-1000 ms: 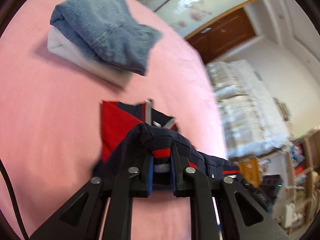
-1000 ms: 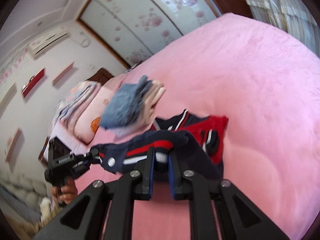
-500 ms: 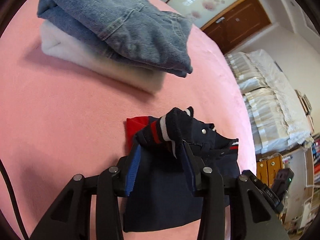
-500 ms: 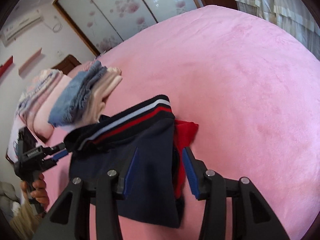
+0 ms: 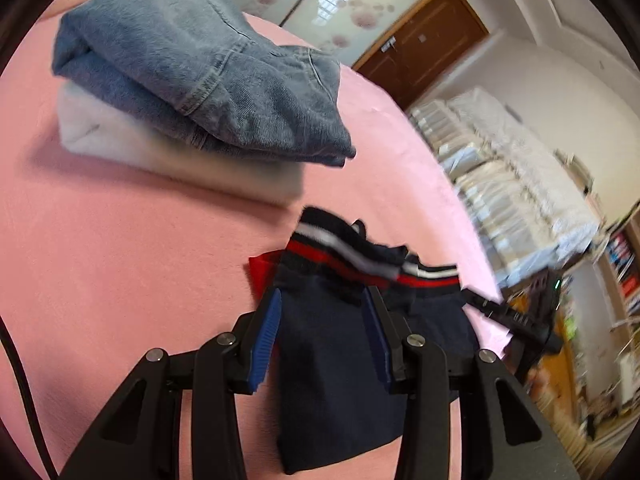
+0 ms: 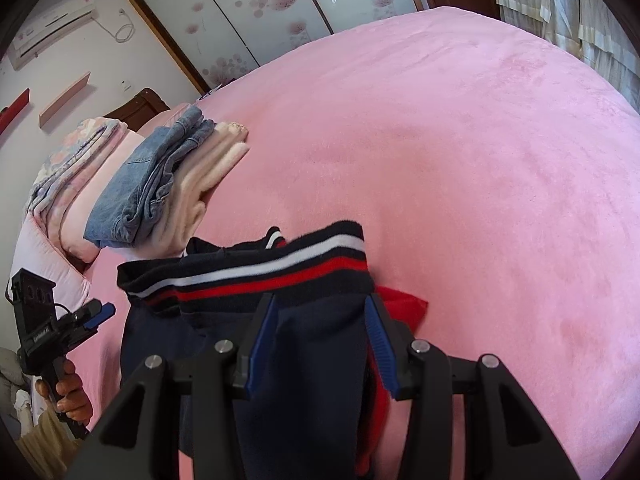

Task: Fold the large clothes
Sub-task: 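Lift the hem with both grippers and fold it toward the collar, then lay the hem down over the collar with both grippers, then open both grippers and withdraw them from the folded jacket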

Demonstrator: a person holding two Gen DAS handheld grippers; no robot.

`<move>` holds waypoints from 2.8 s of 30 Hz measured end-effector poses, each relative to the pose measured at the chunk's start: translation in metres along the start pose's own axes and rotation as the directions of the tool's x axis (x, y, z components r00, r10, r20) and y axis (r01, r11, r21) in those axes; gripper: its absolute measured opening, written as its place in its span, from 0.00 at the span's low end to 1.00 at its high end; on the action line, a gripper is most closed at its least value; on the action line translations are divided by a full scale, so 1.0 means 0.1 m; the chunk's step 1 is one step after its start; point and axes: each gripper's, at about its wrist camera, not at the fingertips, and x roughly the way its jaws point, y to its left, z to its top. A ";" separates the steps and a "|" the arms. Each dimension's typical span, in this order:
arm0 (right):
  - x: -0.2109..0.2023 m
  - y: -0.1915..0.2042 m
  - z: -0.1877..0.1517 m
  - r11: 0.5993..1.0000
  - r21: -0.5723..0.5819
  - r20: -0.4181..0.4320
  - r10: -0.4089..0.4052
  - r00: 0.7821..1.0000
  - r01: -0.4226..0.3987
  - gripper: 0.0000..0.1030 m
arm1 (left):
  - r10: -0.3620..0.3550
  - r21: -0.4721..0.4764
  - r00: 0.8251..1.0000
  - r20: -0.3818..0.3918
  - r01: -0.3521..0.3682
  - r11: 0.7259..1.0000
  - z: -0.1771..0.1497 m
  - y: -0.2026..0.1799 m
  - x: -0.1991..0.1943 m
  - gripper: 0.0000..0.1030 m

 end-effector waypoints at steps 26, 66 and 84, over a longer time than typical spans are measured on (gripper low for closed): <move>0.21 0.01 -0.09 0.977 0.013 -0.012 -0.212 0.977 0.213 0.16 | 0.414 0.175 0.908 -0.055 -0.400 0.900 0.22 -0.43 0.87 0.15; -0.34 0.30 -1.10 0.974 -0.008 0.062 -0.226 0.972 0.227 0.03 | 0.467 0.098 0.884 -0.018 -0.463 0.881 -0.97 -0.72 0.18 0.35; -1.02 0.92 -1.05 0.941 -0.077 0.141 -0.316 0.938 0.329 0.45 | 0.355 0.095 0.933 -0.065 -0.348 0.933 -0.94 -1.30 -0.47 0.71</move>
